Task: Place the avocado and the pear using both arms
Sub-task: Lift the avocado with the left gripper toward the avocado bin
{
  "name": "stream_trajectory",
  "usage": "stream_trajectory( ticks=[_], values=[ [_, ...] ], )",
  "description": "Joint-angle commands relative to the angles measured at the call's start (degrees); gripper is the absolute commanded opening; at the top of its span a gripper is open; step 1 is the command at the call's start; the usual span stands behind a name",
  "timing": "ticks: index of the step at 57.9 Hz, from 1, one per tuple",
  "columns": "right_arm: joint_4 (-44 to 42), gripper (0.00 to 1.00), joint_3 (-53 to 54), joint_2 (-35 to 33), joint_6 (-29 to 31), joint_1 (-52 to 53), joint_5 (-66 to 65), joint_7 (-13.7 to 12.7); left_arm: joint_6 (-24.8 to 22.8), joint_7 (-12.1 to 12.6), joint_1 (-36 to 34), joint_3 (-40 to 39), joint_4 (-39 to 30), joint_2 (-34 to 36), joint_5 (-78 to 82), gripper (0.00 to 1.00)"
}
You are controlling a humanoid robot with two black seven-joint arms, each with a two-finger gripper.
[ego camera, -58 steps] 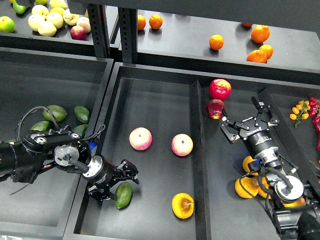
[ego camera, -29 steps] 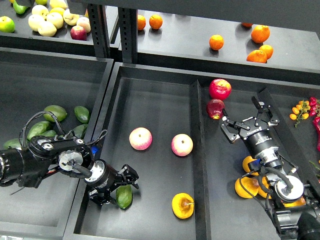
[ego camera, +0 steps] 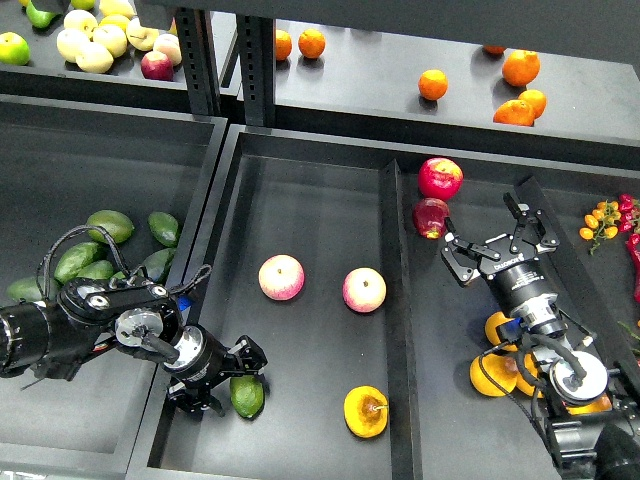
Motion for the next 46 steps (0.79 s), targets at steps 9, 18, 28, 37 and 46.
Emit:
stream_trajectory(
  ticks=[9,18,28,37,46],
  values=[
    [0.0,0.99,0.6,0.0,0.0,0.0,0.1,0.0,0.0,0.0,0.2,-0.4,1.0,-1.2,0.2,0.49],
    [0.0,0.99,0.8,0.0,0.0,-0.1,0.1,0.0,0.0,0.0,1.0,-2.4,2.9,-2.1,3.9,0.42],
    [0.0,0.99,1.1,0.0,0.0,-0.2,0.1,0.0,0.0,0.0,2.0,-4.0,3.1,-2.3,5.9,0.38],
    [0.0,0.99,1.5,0.0,0.0,-0.2,0.1,0.0,0.0,0.0,0.8,-5.0,2.8,-2.5,6.0,0.39],
    [0.1,0.99,1.5,0.0,0.0,-0.2,0.1,0.0,0.0,0.0,-3.2,-6.5,2.0,0.1,5.2,0.39]
  ],
)
